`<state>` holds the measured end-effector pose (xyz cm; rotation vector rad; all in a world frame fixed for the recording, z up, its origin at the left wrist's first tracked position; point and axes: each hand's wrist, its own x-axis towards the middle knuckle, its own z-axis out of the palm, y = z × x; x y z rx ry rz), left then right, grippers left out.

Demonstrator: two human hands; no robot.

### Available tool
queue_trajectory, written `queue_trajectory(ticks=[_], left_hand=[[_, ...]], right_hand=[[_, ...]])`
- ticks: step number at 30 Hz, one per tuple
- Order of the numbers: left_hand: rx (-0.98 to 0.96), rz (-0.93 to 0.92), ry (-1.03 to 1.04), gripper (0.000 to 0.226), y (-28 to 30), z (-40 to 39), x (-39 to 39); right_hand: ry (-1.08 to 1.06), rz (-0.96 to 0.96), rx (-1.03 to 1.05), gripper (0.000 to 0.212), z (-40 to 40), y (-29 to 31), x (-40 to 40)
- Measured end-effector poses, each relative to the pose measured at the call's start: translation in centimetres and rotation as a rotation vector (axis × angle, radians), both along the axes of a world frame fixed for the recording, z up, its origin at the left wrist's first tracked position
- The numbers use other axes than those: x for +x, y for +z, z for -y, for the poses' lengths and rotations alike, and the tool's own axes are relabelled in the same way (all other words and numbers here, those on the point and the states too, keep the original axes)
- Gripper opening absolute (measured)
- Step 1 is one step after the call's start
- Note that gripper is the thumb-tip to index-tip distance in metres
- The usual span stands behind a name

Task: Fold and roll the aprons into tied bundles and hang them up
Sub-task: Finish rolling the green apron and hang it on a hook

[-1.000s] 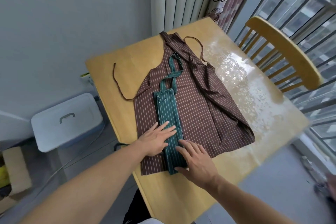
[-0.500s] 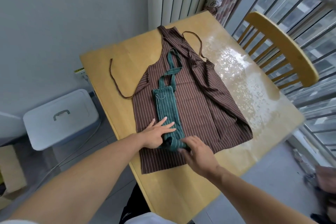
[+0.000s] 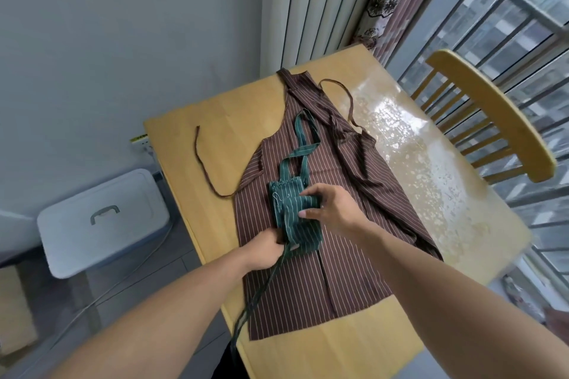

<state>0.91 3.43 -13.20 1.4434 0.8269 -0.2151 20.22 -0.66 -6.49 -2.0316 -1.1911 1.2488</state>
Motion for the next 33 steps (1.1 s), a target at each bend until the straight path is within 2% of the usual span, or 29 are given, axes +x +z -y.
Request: queue_trajectory(ticks=[3,6,8,12,15,17,18,21,23,27,31,33], left_hand=[[-0.076,-0.047,0.07,0.039,-0.6,-1.6,0.3],[-0.09,-0.069,0.115,0.034,-1.0,-2.4,0.2],[-0.122,-0.095,0.139,0.033,-1.5,-3.0,0.2],[-0.187,-0.156,0.142,0.029,-2.1,-4.1,0.0],[-0.386,-0.109,0.311,0.032,-1.6,-4.5,-0.1],[-0.435,-0.15,0.358,0.06,-2.0,-4.7,0.2],[-0.402,-0.167,0.334,0.07,-2.3,-4.6,0.4],[-0.281,-0.141,0.335,0.034,-2.3,-4.1,1.1],[-0.258,-0.132,0.392,0.029,-2.2,-3.6,1.5],[-0.146,-0.165,0.491,0.023,-2.9,-3.1,1.9],[0.003,-0.229,0.511,0.026,-2.8,-3.2,2.4],[0.077,-0.282,0.514,0.031,-2.8,-3.5,2.3]], right_hand=[[-0.099,-0.048,-0.032,0.046,-2.0,-1.7,0.3],[-0.207,-0.021,-0.15,0.07,-2.4,-3.3,0.9],[-0.332,-0.077,-0.191,0.08,-2.8,-4.7,1.2],[-0.406,-0.087,-0.203,0.055,-3.8,-6.4,0.9],[-0.397,-0.055,-0.182,0.05,-3.9,-6.8,0.7],[-0.413,-0.069,-0.164,0.046,-3.7,-6.9,0.5],[-0.413,-0.077,-0.158,0.045,-3.6,-7.1,0.5],[-0.413,-0.135,-0.102,0.037,-3.2,-7.3,0.4],[-0.387,-0.122,-0.041,0.033,-2.9,-7.7,0.2],[-0.322,0.009,0.042,0.036,-2.7,-7.9,-0.3],[-0.27,0.1,-0.039,0.044,-3.3,-7.4,-0.6],[-0.167,0.294,0.031,0.048,-2.6,-7.0,-0.6]])
